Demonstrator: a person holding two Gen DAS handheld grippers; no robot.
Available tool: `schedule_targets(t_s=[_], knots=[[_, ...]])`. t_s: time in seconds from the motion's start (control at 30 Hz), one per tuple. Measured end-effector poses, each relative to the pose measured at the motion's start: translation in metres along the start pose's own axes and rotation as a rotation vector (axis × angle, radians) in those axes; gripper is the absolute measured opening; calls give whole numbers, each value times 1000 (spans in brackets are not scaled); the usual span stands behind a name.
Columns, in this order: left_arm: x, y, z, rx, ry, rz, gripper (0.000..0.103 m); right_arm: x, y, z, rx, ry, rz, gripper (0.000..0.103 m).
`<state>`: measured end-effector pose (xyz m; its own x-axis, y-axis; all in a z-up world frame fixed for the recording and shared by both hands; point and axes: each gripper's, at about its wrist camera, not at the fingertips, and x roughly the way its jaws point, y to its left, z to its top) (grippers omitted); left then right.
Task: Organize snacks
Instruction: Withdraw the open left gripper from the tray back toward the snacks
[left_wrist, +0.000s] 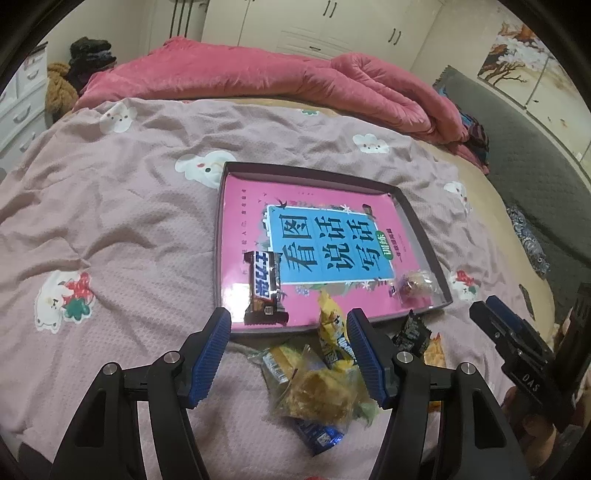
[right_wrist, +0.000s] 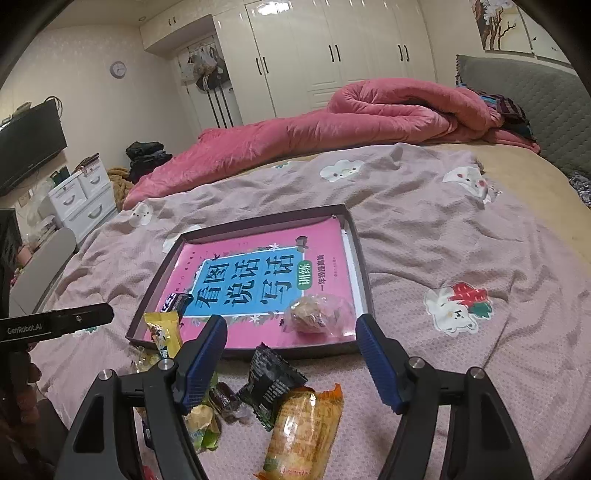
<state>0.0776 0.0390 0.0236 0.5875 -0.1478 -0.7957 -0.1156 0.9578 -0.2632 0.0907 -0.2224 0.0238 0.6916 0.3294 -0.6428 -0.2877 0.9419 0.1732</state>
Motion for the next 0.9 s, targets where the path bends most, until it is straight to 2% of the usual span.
schedule_targets(t_s=[0.6, 0.9], knots=[[-3, 7, -17, -7, 42, -20, 67, -3, 7, -21, -12, 73, -16, 72], [4, 9, -28, -42, 97, -50, 67, -5, 6, -27, -4, 96, -26, 72]])
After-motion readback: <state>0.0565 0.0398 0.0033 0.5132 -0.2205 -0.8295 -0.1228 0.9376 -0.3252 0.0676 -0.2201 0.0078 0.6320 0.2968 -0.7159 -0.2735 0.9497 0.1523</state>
